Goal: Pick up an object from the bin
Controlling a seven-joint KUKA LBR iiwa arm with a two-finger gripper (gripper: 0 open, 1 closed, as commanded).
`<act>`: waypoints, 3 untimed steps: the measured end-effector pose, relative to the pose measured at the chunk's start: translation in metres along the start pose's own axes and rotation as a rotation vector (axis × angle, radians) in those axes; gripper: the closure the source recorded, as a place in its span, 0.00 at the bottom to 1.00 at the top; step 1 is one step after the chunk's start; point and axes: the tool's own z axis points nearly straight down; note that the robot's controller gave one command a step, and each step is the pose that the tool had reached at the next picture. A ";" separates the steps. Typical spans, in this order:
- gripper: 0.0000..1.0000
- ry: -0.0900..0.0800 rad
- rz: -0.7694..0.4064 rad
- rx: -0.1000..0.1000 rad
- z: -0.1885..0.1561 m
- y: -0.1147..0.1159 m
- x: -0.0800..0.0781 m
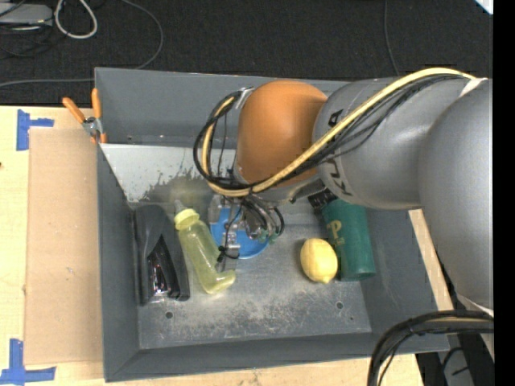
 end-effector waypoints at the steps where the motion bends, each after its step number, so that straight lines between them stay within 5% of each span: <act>1: 0.00 -0.008 0.005 -0.001 -0.004 -0.001 -0.002; 2: 0.00 0.002 -0.104 0.001 0.095 -0.069 -0.029; 3: 0.00 -0.013 -0.073 -0.004 0.091 -0.070 -0.024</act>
Offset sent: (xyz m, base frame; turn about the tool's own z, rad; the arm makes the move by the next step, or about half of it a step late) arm 0.0300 -0.0658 -0.0909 -0.1083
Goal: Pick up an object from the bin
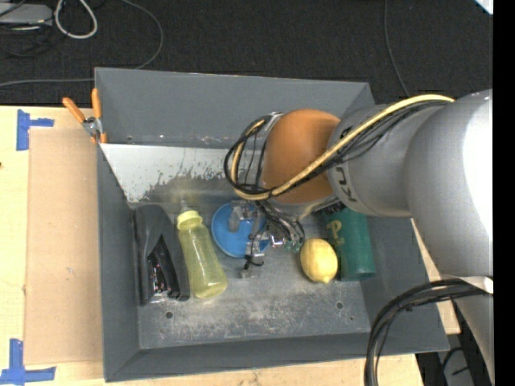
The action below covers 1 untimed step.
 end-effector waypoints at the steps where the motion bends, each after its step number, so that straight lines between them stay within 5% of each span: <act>1: 0.00 0.009 -0.027 0.002 0.001 0.002 -0.007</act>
Offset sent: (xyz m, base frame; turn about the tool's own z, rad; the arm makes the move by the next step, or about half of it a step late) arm 0.0010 0.0003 0.0000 -0.0013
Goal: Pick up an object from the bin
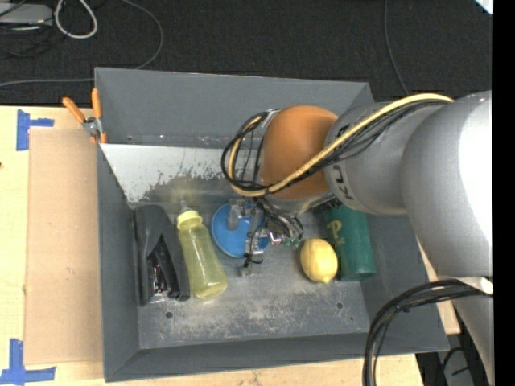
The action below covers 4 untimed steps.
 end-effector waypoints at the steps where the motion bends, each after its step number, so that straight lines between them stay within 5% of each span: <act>1: 0.00 -0.008 0.025 -0.003 0.000 -0.002 0.005; 2: 1.00 0.001 0.007 -0.001 0.000 -0.001 0.001; 3: 1.00 0.001 0.007 -0.002 0.000 -0.001 0.001; 4: 1.00 0.010 0.008 -0.001 -0.038 0.000 0.004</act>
Offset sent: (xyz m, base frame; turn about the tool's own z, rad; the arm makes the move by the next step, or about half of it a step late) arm -0.0008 -0.0004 0.0001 0.0026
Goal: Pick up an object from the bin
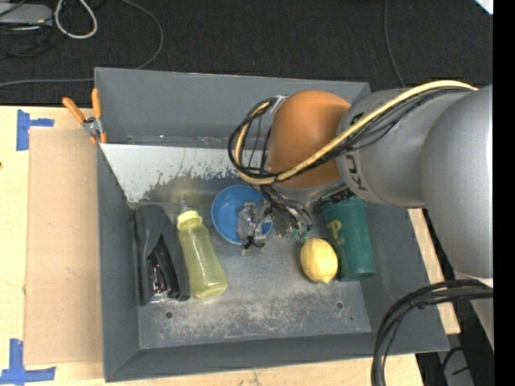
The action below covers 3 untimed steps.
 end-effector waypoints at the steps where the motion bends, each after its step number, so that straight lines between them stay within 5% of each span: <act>1: 1.00 -0.005 0.001 0.000 -0.025 0.000 -0.001; 3: 1.00 0.002 0.003 0.000 -0.060 0.000 0.001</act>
Offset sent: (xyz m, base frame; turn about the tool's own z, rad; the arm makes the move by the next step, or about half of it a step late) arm 0.0021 0.0004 0.0555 0.0007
